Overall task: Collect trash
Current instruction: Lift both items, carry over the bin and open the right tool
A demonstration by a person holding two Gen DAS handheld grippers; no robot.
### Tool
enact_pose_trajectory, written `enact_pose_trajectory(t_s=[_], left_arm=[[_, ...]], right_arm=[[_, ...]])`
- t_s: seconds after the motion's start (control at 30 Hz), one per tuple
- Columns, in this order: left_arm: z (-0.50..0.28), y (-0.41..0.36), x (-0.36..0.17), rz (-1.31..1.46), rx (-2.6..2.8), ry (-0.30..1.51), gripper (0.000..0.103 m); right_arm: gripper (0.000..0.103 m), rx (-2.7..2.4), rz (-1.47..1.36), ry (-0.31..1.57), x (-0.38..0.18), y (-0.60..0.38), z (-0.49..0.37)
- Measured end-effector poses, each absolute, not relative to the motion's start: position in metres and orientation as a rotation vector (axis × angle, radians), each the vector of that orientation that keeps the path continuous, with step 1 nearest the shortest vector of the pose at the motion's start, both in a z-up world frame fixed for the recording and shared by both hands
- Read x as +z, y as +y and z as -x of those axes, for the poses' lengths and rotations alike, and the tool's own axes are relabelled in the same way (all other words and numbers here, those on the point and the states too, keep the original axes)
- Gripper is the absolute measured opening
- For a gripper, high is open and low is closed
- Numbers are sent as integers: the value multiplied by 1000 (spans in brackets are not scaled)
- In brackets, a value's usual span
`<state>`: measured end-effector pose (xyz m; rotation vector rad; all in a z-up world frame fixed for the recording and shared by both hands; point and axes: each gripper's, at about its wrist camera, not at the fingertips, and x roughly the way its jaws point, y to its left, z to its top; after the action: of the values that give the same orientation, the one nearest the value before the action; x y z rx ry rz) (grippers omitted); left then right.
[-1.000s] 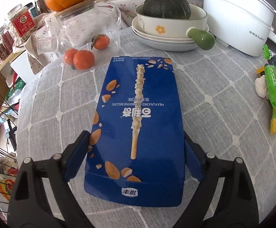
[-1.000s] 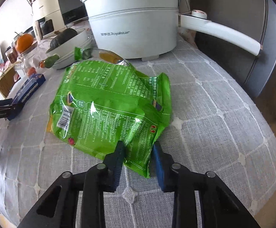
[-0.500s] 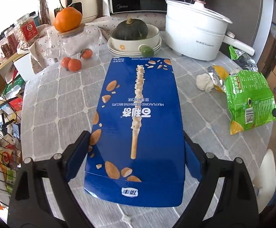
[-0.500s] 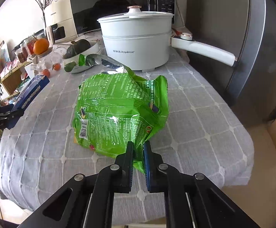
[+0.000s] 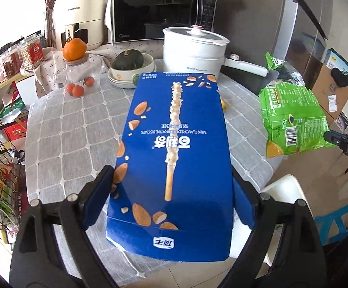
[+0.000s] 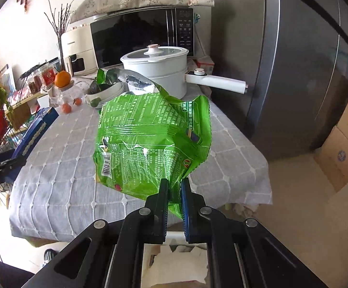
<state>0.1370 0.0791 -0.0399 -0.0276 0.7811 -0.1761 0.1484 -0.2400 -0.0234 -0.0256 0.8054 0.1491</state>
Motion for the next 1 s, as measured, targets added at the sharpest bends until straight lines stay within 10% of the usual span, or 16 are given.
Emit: enact_pose_trajectory(t_s=[1.0], left_arm=[[-57, -31, -80, -78, -436, 911, 90]], right_arm=[[12, 71, -129, 1206, -121, -322, -51]])
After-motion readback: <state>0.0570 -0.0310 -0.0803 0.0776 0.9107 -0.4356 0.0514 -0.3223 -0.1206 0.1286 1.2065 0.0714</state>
